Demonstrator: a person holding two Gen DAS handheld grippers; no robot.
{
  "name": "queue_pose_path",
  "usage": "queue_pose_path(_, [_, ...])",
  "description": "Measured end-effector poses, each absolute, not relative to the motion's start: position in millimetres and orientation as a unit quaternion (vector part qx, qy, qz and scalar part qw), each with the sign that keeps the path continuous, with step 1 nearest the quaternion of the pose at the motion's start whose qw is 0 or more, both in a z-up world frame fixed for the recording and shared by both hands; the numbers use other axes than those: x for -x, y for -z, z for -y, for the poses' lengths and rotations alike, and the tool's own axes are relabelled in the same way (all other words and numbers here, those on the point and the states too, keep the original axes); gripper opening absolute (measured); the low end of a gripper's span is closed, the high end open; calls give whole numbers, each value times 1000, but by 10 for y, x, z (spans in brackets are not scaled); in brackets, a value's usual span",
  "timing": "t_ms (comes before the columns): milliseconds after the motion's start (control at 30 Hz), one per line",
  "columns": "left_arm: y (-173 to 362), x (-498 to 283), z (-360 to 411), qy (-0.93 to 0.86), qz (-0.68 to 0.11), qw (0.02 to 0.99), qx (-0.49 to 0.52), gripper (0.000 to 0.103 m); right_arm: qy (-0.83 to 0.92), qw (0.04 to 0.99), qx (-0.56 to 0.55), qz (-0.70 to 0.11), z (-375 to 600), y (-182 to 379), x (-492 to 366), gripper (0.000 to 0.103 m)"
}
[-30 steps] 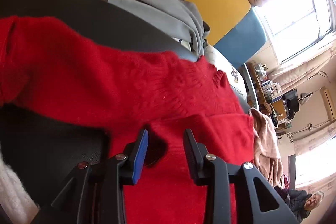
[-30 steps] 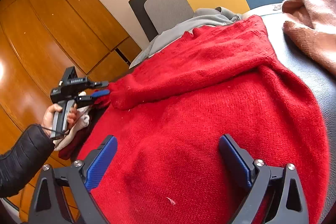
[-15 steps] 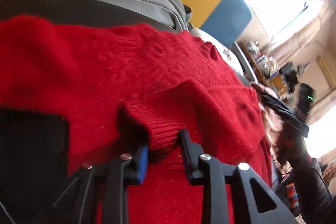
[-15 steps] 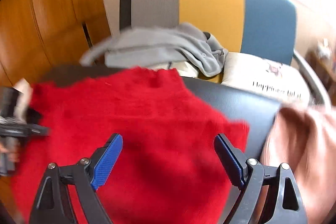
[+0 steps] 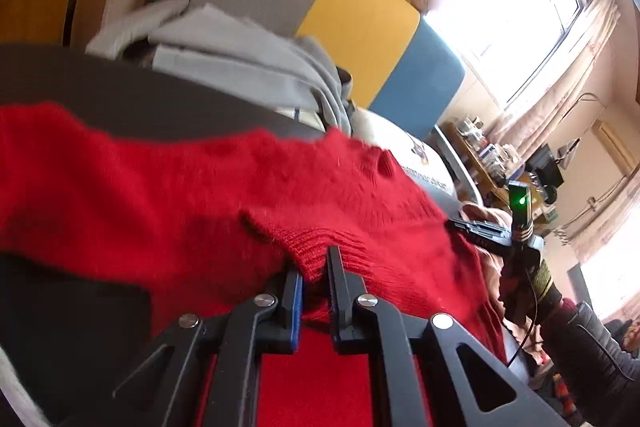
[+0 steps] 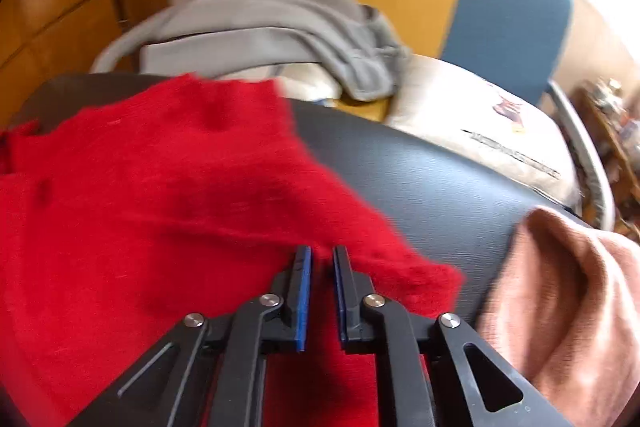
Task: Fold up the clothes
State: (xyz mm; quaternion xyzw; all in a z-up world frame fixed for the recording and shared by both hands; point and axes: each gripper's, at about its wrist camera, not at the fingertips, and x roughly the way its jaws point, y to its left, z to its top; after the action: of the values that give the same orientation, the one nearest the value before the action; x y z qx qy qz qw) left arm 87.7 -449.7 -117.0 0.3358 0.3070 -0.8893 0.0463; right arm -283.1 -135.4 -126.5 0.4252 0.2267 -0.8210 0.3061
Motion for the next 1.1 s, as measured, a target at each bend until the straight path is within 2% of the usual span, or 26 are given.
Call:
queue_pose_path(100, [1336,-784,4510,870,-294,58,-392,9,843,246,-439,-191,1101,1369,3052,10])
queue_pose_path(200, [1524,-823,4439,851,-281,54,-440,9,850,228,-445,-167,906,1404,3091,9])
queue_pose_path(300, [1579,-971,4417,849,-291,33,-441,10,853,269,-415,-168,910,1265,2965,17])
queue_pose_path(333, [1590,-989,4460,846,-306,29,-435,10,849,308,-398,-162,971,1205,2889,28])
queue_pose_path(367, [1601,-1008,4503,844,-321,25,-430,14,838,351,-385,-163,1067,1147,2799,56])
queue_pose_path(400, [1614,-1021,4547,840,-337,22,-424,16,825,380,-380,-173,1190,1131,2723,73])
queue_pose_path(433, [1640,-1005,4592,835,-356,23,-419,16,812,408,-372,-189,1334,1121,2620,94])
queue_pose_path(533, [1699,-955,4664,826,-396,19,-401,20,774,467,-355,-238,1685,1163,2382,95])
queue_pose_path(633, [1720,-891,4619,826,-393,27,-403,20,768,462,-361,-257,1753,1218,2320,95])
queue_pose_path(700, [1709,-888,4569,833,-379,25,-402,19,764,459,-366,-269,1798,1254,2278,91])
queue_pose_path(733, [1671,-894,4532,842,-365,22,-397,16,762,457,-368,-275,1821,1272,2257,75])
queue_pose_path(767, [1634,-897,4497,849,-353,20,-392,13,759,455,-370,-282,1843,1290,2236,62])
queue_pose_path(800, [1601,-883,4482,853,-345,20,-391,13,757,454,-372,-288,1866,1309,2216,41])
queue_pose_path(833, [1568,-870,4467,857,-338,20,-389,12,755,452,-374,-294,1888,1327,2195,8])
queue_pose_path(1000, [1361,-758,4465,874,-317,24,-367,11,748,440,-381,-319,1987,1391,2115,9])
queue_pose_path(1100, [1309,-644,4596,869,-325,55,-368,11,796,393,-374,-268,1913,1266,2333,9])
